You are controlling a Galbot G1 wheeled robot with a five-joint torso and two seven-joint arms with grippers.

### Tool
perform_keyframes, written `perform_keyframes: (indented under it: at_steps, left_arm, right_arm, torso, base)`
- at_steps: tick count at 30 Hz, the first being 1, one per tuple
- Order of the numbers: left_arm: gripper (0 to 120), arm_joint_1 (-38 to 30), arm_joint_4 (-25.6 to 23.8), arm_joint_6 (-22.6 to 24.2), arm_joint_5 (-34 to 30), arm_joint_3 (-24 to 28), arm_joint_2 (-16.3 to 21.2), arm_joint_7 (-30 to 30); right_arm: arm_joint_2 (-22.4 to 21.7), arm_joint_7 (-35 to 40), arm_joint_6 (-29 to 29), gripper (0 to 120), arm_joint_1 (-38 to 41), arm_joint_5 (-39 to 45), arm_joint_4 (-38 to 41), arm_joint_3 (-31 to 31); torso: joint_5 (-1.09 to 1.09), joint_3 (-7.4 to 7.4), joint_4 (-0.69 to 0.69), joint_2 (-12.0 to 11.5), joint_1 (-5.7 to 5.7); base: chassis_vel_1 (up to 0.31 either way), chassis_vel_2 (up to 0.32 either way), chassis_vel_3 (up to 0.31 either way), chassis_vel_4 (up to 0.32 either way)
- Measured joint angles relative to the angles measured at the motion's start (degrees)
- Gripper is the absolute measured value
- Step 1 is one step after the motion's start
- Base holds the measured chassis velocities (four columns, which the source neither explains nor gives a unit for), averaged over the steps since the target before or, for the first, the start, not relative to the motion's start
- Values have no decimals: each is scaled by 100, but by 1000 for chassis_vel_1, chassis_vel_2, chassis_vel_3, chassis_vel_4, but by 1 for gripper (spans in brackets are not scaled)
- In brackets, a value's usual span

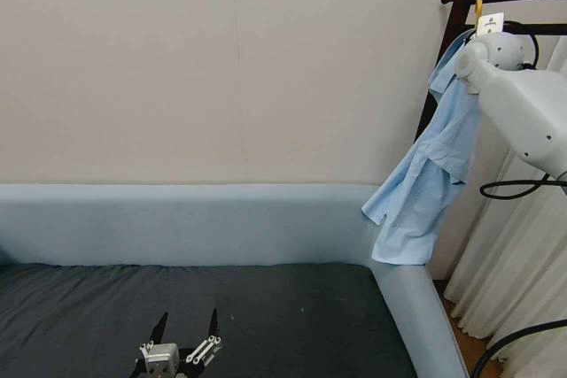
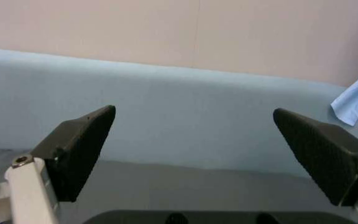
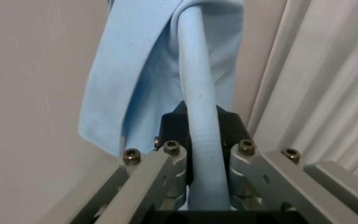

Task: Pick up the clothes from the sofa and hang them on the clothes hanger.

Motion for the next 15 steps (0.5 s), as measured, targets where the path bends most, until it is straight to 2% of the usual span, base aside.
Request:
perform_keyframes:
  at_steps: [7, 15]
  left_arm:
    - [100, -10, -230, 0, -199, -303, 144, 0]
    - [100, 45, -328, -4, -212, -324, 89, 0]
  right_arm:
    - [313, -118, -17, 6, 204, 45, -776, 126]
    - [227, -136, -120, 6, 76, 229, -934, 148]
  torso:
    - [-1, 0, 1, 0, 0]
    - [0, 0, 2, 0, 0]
  base:
    - [0, 0, 0, 0]
    - [0, 0, 0, 0]
